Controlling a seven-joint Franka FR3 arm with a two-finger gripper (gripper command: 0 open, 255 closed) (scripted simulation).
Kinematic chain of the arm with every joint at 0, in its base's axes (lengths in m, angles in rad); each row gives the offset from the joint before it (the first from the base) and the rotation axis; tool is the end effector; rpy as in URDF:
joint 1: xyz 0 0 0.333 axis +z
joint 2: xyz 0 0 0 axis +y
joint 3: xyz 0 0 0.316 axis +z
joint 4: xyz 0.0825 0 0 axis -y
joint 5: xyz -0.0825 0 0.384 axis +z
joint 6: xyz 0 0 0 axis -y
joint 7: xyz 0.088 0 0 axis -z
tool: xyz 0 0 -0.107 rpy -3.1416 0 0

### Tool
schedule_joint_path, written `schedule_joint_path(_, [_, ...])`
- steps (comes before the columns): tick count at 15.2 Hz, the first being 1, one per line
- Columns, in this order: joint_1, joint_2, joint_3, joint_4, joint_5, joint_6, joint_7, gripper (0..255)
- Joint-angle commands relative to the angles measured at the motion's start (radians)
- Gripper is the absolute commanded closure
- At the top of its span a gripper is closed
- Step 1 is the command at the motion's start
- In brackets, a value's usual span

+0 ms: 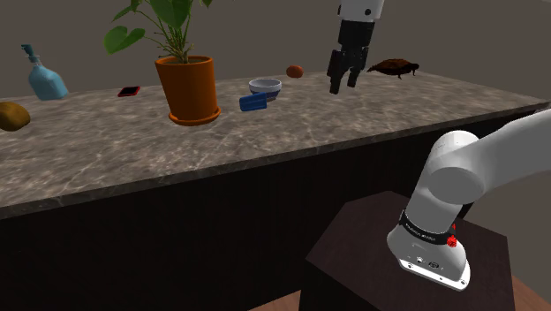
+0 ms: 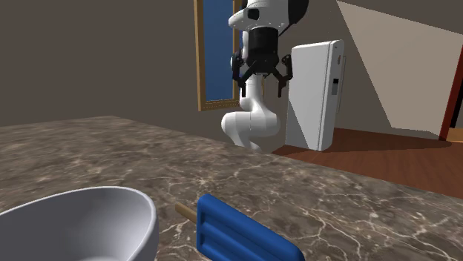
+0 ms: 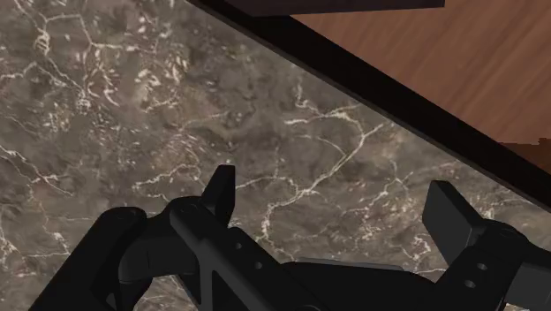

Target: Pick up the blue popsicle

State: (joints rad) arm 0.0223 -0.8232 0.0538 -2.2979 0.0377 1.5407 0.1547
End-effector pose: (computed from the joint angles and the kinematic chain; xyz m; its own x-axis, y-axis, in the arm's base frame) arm 0.2923 0.0330 0.6258 0.9936 -0.0921 0.0647 -0.0918 -0.9957 -0.0081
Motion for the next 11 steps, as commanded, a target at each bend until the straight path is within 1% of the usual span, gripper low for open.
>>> schedule_joint_path(1, [0.0,0.0,0.0,0.0,0.0,0.0,0.0,0])
schedule_joint_path(6, [0.035,0.173,-0.094,0.082,-0.068,0.067,-0.234,0])
schedule_joint_path(11, [0.072,0.366,-0.168,0.206,-0.105,0.117,-0.459,0])
